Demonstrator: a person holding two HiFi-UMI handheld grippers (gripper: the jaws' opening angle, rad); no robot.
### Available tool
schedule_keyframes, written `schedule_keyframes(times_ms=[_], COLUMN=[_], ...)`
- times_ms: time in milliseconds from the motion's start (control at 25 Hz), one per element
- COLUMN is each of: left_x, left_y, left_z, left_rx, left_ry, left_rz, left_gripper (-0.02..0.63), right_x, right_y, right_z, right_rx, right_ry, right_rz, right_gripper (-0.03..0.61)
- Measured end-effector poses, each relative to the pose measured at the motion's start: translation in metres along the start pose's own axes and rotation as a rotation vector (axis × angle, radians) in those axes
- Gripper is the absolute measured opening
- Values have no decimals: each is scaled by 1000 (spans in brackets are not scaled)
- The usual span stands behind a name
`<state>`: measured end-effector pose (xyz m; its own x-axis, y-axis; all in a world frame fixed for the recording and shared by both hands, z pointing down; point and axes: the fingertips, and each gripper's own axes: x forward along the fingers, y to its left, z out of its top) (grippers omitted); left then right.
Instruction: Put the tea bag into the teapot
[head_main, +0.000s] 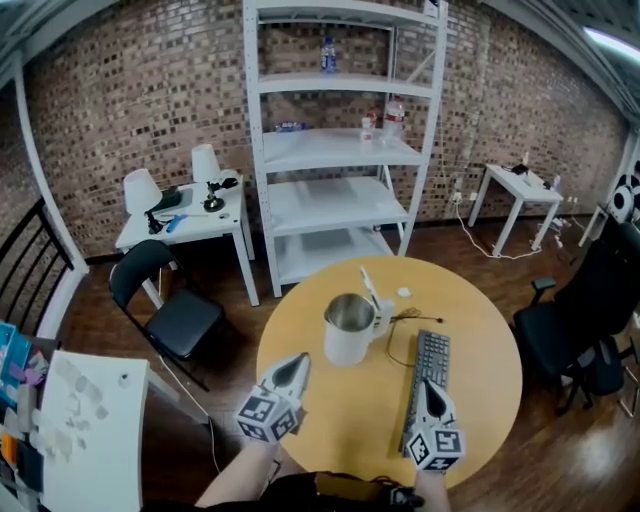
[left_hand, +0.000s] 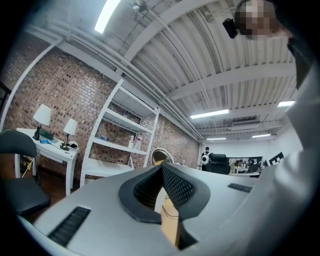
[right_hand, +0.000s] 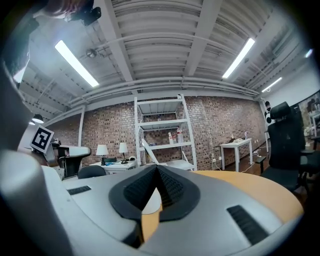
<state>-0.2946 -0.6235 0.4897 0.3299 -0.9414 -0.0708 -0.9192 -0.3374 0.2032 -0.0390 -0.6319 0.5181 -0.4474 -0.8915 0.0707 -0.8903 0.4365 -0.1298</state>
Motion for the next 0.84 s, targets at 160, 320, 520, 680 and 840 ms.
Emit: schedule_keyframes(times_ms=[160, 320, 520, 680, 840], left_x=[1, 0, 1, 4, 6], left_y=[-1, 1, 1, 1, -1], left_z=[1, -1, 1, 5, 6], left_rx=[2, 0, -7, -6, -14], left_ry=[0, 4, -4, -18, -26], left_rz=[8, 15, 9, 9, -1], left_gripper=[0, 0, 0, 0, 0], right_x=[2, 3, 2, 2, 2], right_y=[-3, 2, 3, 0, -1], right_z=[0, 7, 11, 13, 16], right_rx=[-15, 2, 16, 18, 9], right_ry=[-27, -13, -25, -41, -52], right_rz=[20, 25, 32, 28, 27], right_gripper=[2, 2, 3, 3, 3])
